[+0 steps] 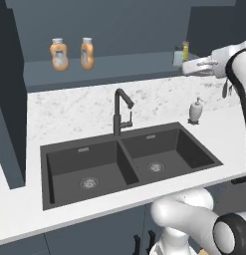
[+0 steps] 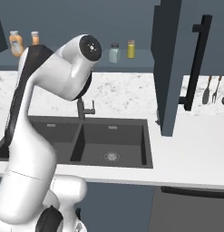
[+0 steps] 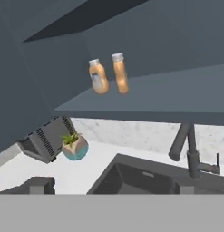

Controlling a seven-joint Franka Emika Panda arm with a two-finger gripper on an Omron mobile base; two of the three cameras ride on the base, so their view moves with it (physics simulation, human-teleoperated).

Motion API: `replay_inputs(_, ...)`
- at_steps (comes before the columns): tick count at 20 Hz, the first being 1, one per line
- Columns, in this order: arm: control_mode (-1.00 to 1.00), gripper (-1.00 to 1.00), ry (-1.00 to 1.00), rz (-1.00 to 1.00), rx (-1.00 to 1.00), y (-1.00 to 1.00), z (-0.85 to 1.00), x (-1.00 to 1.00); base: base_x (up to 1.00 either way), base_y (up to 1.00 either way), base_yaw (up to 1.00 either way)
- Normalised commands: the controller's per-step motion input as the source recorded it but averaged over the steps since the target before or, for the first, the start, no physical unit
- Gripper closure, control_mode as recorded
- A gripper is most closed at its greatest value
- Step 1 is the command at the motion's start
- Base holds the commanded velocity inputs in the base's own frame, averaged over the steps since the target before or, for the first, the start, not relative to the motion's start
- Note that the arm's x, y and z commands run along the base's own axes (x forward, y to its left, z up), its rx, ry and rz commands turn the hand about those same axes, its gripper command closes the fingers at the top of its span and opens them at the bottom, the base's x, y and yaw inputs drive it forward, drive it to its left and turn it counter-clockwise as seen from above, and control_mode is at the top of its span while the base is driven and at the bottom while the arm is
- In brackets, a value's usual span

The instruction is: Put the shaker and condiment bottle from the counter next to their counterparts in the cabinet.

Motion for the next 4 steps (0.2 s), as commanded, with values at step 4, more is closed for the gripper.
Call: replay_inputs(4, -1.00, -1.00, 0.00, 0.19, 0.00, 0.11, -0.27, -1.00, 0.00, 0.00, 0.00)
